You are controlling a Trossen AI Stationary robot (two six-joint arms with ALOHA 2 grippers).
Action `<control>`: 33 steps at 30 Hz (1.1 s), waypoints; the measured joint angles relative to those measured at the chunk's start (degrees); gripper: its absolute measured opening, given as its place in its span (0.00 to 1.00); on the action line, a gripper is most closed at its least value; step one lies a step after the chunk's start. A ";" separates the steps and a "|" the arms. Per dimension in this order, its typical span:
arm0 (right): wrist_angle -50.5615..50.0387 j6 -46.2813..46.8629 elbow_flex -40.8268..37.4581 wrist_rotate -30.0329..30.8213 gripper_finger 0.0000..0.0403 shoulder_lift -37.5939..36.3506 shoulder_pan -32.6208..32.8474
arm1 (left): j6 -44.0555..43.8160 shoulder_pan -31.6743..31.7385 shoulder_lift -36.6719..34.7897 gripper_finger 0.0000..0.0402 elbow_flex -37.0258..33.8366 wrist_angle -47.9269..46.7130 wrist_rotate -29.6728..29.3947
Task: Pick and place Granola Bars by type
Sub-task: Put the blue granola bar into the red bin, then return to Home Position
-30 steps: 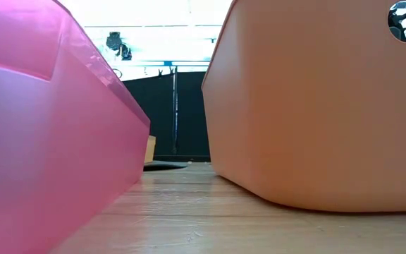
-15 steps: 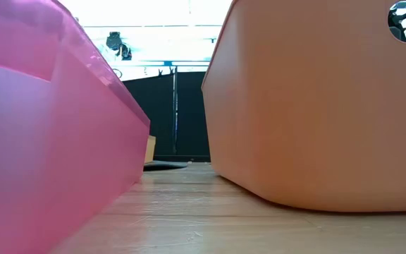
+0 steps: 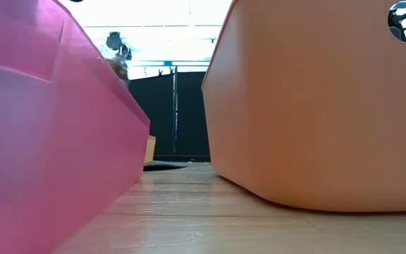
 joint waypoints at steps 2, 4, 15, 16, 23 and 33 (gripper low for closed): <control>0.00 0.00 0.00 0.01 0.62 -0.01 0.00 | 0.58 -0.02 2.17 0.02 0.00 3.34 1.91; 0.00 0.00 0.00 0.00 0.62 0.00 0.00 | 0.60 0.04 4.14 0.02 0.00 6.76 4.39; 0.06 0.01 0.00 0.01 0.62 -0.01 0.00 | 0.20 -0.26 10.32 0.02 -0.02 17.10 14.89; 0.04 0.00 0.00 0.00 0.62 -0.01 0.00 | 0.22 -0.22 10.29 0.03 -0.02 16.88 14.92; 0.04 0.00 0.00 0.00 0.62 0.00 0.00 | 3.42 -0.26 9.42 0.18 0.00 18.70 13.28; 0.02 -0.01 0.00 0.02 0.62 0.00 0.00 | 14.22 1.42 6.60 0.29 -0.09 19.90 13.11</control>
